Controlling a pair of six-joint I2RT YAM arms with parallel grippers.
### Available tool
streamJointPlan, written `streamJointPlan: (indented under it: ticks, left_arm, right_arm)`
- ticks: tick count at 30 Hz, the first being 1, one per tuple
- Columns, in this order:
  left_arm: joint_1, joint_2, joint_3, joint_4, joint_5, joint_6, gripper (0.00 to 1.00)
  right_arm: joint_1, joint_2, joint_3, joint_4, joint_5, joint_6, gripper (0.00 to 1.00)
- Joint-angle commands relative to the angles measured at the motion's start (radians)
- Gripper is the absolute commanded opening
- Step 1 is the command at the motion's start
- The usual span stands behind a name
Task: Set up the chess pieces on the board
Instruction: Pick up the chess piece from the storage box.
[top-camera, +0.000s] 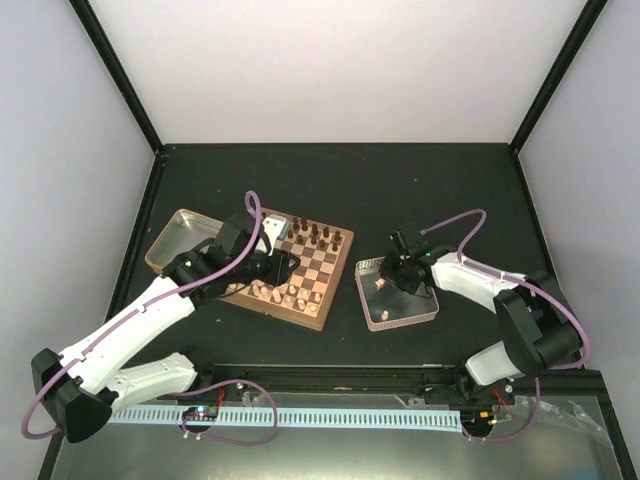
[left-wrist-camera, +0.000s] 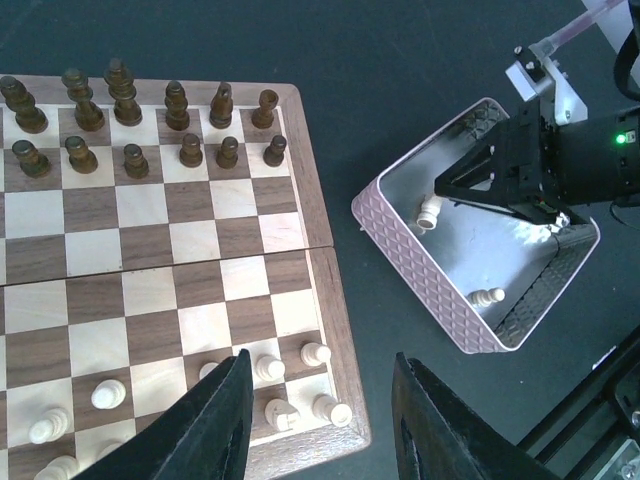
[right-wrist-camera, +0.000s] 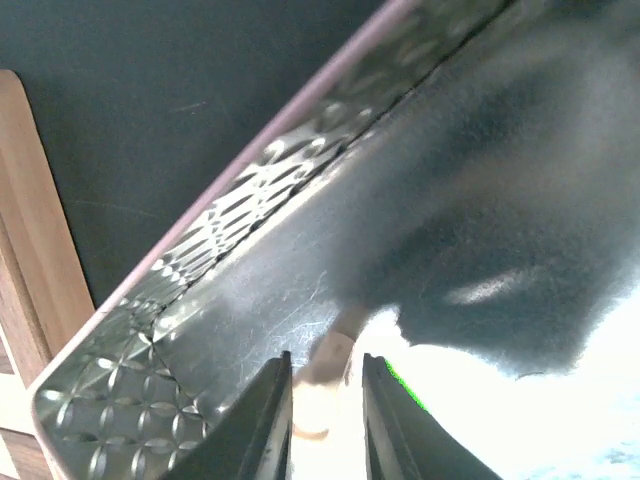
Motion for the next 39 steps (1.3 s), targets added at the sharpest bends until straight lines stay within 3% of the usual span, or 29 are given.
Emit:
streamJointPlan:
  ticks: [1,3,7,26,35,39]
  left_arm:
    - [-0.001,0.009,0.06,-0.007,0.001,0.008,0.4]
    - [-0.002,0.011,0.062,-0.005,0.001,0.009,0.4]
    - [-0.001,0.014,0.062,-0.003,0.003,0.005,0.4]
    - [-0.001,0.017,0.042,-0.003,0.01,0.01,0.4]
    - [-0.001,0.013,0.039,-0.007,0.009,0.011,0.4]
    - [-0.001,0.007,0.039,-0.011,0.009,0.009,0.41]
  right_arm:
    - [0.002,-0.001,0.067,-0.1,0.035,-0.182,0.26]
    - [0.004,0.007,0.084,-0.113,0.029,-0.223,0.33]
    - [0.026,0.074,0.146,-0.171,0.022,-0.288,0.38]
    - [0.161,0.12,0.219,-0.381,0.338,-0.29,0.41]
    - [0.166,0.131,0.244,-0.375,0.288,-0.448,0.45]
    - [0.166,0.107,0.244,-0.41,0.298,-0.415,0.48]
